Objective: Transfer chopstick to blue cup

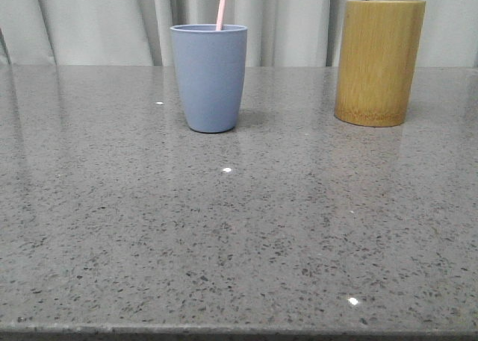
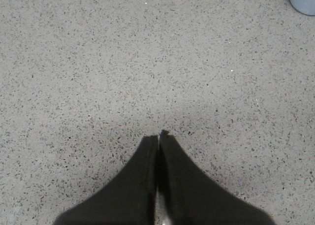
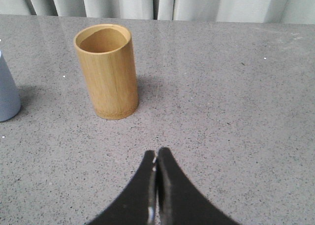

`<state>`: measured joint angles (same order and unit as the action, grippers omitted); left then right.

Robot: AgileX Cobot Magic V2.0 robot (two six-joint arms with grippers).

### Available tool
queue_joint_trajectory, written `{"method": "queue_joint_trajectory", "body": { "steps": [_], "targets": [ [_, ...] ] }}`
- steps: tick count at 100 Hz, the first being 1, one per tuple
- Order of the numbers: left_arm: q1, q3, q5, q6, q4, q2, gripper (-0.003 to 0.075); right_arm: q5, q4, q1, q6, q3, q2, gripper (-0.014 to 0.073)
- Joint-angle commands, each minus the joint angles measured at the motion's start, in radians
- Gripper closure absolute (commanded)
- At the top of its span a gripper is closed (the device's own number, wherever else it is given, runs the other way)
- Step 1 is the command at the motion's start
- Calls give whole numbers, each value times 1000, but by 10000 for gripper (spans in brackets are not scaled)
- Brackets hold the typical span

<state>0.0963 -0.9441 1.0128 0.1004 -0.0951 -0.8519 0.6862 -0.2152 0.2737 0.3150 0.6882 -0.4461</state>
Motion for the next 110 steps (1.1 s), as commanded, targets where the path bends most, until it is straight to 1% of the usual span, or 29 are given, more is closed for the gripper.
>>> {"method": "queue_joint_trajectory", "body": {
  "steps": [1,51,58,65,70,78,79,84,91,97,110],
  "targets": [
    [-3,-24,-50,0,-14,7,739,-70,-25,-5,0,23,-8,661],
    [-3,-22,-50,0,-13,7,739,-70,-25,-5,0,23,-8,661],
    [-3,-2,-78,0,4,22,739,-70,-25,-5,0,23,-8,661],
    [-3,39,-168,0,8,59,739,-70,-25,-5,0,23,-8,661],
    [-3,85,-266,0,8,103,739,-70,-25,-5,0,23,-8,661],
    [-3,190,-480,0,8,181,739,-70,-25,-5,0,23,-8,661],
    [-3,200,-480,0,8,181,739,-70,-25,-5,0,23,-8,661],
    [-3,272,-601,0,8,230,739,-70,-25,-5,0,23,-8,661],
    [-3,379,-733,0,8,302,739,-70,-25,-5,0,23,-8,661],
    [-3,477,-832,0,8,378,739,-70,-25,-5,0,23,-8,661],
    [-3,664,-967,0,15,512,739,-70,-25,-5,0,23,-8,661]
  ]
}}
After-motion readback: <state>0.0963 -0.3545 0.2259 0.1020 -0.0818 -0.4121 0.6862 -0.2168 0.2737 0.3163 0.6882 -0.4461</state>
